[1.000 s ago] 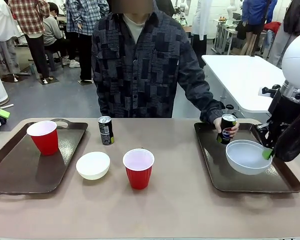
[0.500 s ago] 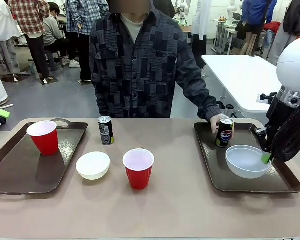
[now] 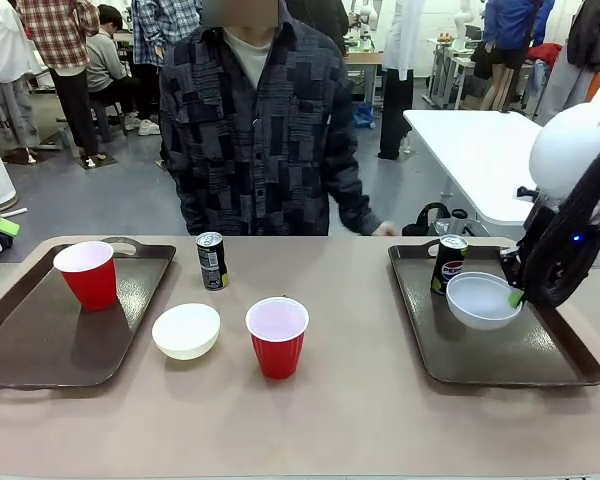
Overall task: Prepare tableware on both trays.
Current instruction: Pick up a Picnic Bowl from the table and place it on a Handle tray.
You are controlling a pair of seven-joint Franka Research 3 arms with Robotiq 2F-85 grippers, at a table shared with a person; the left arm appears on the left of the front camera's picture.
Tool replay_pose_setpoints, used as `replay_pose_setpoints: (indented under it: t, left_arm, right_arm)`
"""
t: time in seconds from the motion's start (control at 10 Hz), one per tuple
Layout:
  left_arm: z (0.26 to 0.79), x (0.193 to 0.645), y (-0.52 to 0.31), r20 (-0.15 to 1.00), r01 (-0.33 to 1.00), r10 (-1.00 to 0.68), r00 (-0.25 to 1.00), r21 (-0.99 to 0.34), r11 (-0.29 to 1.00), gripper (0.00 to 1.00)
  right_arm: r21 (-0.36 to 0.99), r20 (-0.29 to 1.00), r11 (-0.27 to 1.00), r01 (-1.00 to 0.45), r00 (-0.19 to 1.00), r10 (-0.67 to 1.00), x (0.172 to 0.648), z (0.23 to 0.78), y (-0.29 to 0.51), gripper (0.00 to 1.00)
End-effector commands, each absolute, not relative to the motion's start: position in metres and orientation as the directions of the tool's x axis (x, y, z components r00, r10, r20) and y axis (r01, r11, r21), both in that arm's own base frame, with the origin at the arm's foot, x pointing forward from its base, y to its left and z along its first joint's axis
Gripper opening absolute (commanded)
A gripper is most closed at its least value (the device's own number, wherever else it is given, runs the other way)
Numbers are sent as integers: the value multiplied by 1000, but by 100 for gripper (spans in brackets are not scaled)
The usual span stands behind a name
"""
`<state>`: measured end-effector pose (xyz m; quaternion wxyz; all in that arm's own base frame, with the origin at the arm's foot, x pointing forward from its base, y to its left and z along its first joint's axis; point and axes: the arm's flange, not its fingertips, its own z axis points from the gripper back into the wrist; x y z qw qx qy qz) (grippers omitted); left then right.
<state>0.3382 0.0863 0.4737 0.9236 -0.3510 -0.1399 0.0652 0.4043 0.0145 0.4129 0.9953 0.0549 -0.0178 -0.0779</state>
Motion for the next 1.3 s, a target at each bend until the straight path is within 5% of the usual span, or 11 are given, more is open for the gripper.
replay_pose_setpoints:
  t: [0.0, 0.7, 0.8, 0.9, 1.0, 1.1, 1.2]
  left_arm:
    - [474, 338, 86, 206, -34, 232, 951, -676, 737, 100]
    - [474, 338, 86, 206, -34, 232, 951, -676, 737, 100]
    - [474, 338, 86, 206, -34, 232, 951, -676, 737, 100]
    - [474, 338, 86, 206, -34, 232, 951, -676, 737, 100]
    - [474, 338, 86, 206, -34, 232, 951, -676, 737, 100]
    - [474, 338, 86, 206, -34, 232, 951, -676, 737, 100]
    - [474, 338, 86, 206, -34, 232, 951, -676, 737, 100]
  right_arm:
    - [147, -7, 976, 162, 987, -162, 428, 392, 11, 0]
    - [161, -65, 975, 152, 988, -143, 441, 347, 2, 0]
    - [169, -71, 974, 148, 988, -138, 441, 347, 2, 21]
    - [170, -54, 976, 138, 990, -130, 437, 352, 4, 23]
    - [160, -34, 979, 128, 992, -124, 432, 360, 7, 41]
    - [147, -20, 982, 115, 993, -113, 423, 370, 11, 43]
    - [129, -17, 986, 104, 995, -102, 413, 386, 18, 61]
